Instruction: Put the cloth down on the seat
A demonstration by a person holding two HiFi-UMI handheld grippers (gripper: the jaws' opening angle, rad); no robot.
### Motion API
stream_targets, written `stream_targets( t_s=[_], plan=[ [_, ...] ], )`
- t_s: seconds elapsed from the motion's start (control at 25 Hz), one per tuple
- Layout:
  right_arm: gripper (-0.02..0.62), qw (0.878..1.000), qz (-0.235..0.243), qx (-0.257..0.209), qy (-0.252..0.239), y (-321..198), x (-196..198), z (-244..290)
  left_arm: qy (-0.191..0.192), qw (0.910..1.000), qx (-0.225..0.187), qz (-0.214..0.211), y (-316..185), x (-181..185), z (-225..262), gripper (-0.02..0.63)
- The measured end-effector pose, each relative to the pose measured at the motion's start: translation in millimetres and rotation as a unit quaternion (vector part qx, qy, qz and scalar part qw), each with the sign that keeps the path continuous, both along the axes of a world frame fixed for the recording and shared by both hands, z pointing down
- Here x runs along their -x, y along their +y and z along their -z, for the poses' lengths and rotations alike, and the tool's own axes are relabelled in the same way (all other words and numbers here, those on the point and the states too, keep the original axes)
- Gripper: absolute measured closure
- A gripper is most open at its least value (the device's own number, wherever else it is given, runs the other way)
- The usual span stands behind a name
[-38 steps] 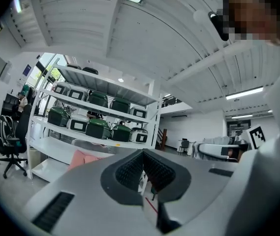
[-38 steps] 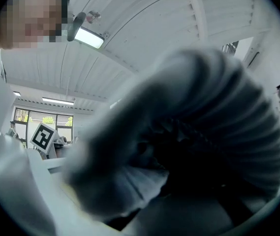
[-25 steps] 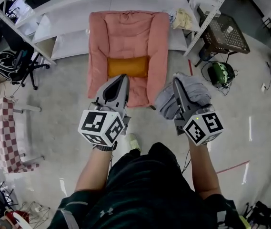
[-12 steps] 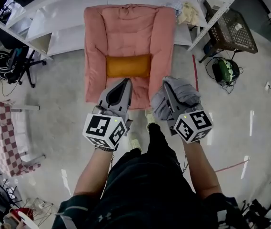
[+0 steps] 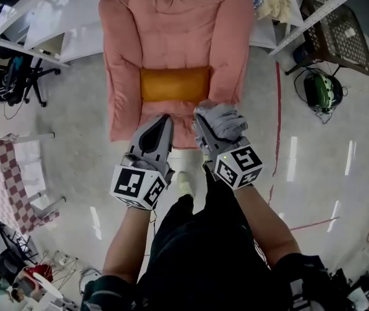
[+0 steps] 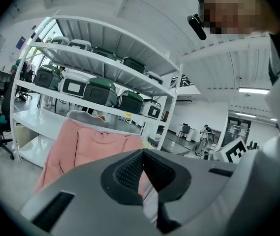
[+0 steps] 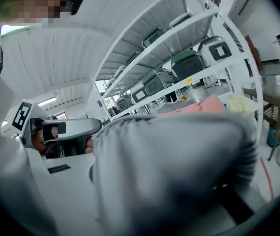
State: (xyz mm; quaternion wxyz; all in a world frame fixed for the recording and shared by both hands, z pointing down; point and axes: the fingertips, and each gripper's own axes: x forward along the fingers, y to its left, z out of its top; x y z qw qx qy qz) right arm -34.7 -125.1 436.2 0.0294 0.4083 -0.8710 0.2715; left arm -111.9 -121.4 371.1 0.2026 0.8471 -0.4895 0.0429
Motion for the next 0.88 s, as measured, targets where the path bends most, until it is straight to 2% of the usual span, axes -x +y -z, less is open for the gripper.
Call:
stream_targets(
  t_s=[0.24,0.4,0.52,0.64,0.76,0.88],
  plan=[
    [0.56,0.999,0.016,0.022,-0.039,-44.6,19.6,-63.0,-0.008,0.9993,0.035,0.012,-32.0,1.9,-47.1,0.6],
    [0.554,0.999,0.004,0.042,-0.035,-78.9,11.7,-119.4,-0.01,0.9978,0.063,0.021,-48.2,-1.2,-77.8,0.6],
    [0.523,0.995,-0.015,0.101,-0.016,-94.4,-8.4,-186.6,-0.01,0.9963,0.083,0.022,-54.6,-9.2,-101.0,0.6],
    [0.466,0.986,-0.012,0.161,0.027,-91.3,-30.1,-248.5,-0.003,0.9952,0.097,0.015,-57.3,-21.2,-120.5,0.6],
    [0.427,0.976,-0.016,0.208,0.057,-81.2,-49.3,-282.7,0.0,0.9945,0.105,0.008,-58.8,-33.2,-135.1,0.6],
    [0.397,0.967,-0.021,0.246,0.068,-71.2,-65.9,-298.7,0.0,0.994,0.11,-0.004,-61.7,-47.2,-145.1,0.6]
  ],
)
